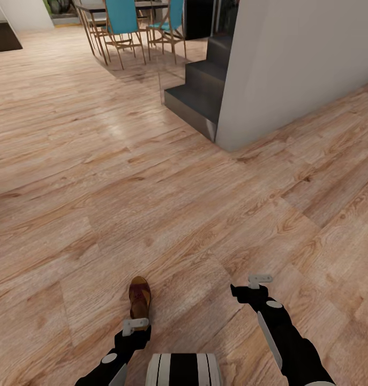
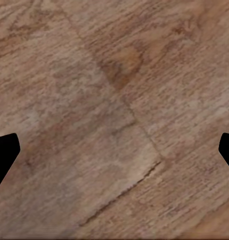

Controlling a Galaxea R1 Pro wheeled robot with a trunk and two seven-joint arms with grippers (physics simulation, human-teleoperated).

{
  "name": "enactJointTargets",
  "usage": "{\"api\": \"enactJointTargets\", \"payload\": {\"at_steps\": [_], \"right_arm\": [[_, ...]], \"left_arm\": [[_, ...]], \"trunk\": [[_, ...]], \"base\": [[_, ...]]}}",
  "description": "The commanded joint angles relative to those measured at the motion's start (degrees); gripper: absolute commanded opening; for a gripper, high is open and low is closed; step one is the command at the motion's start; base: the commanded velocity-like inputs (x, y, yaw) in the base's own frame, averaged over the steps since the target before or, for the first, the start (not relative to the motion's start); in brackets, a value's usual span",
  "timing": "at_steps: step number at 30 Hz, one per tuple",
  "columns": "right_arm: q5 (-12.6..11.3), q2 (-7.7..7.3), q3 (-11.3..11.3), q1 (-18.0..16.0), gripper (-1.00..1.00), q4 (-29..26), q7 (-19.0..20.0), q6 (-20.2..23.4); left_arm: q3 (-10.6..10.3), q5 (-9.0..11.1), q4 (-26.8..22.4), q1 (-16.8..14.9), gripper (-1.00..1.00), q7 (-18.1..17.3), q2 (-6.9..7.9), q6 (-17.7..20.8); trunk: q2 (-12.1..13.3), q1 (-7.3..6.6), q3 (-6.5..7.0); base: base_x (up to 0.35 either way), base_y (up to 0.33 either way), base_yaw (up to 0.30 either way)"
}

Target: Pick up the two gym shoes and the two sandals from the corridor floor and place them onto the hallstand (shoe rack) in the corridor, making sure they are on the rack and not on the floor. Arrange them so the two gym shoes are next to each other and the two sandals are next to each other.

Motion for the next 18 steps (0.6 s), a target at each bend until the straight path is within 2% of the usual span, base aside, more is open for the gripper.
{"api": "enactJointTargets", "payload": {"at_steps": [1,18], "right_arm": [[0.1,0.0,0.0,0.0,1.0,-0.1,0.1,0.3],[0.1,-0.04,0.0,0.0,1.0,-0.1,0.1,0.3]], "left_arm": [[0.0,0.5,0.0,0.0,1.0,0.0,-0.01,-0.2],[0.0,0.5,-0.1,0.0,1.0,0.0,0.02,-0.2]], "trunk": [[0.0,-0.01,-0.07],[0.0,0.01,-0.7]], "base": [[0.0,0.0,0.0],[0.0,0.0,-0.043]]}}
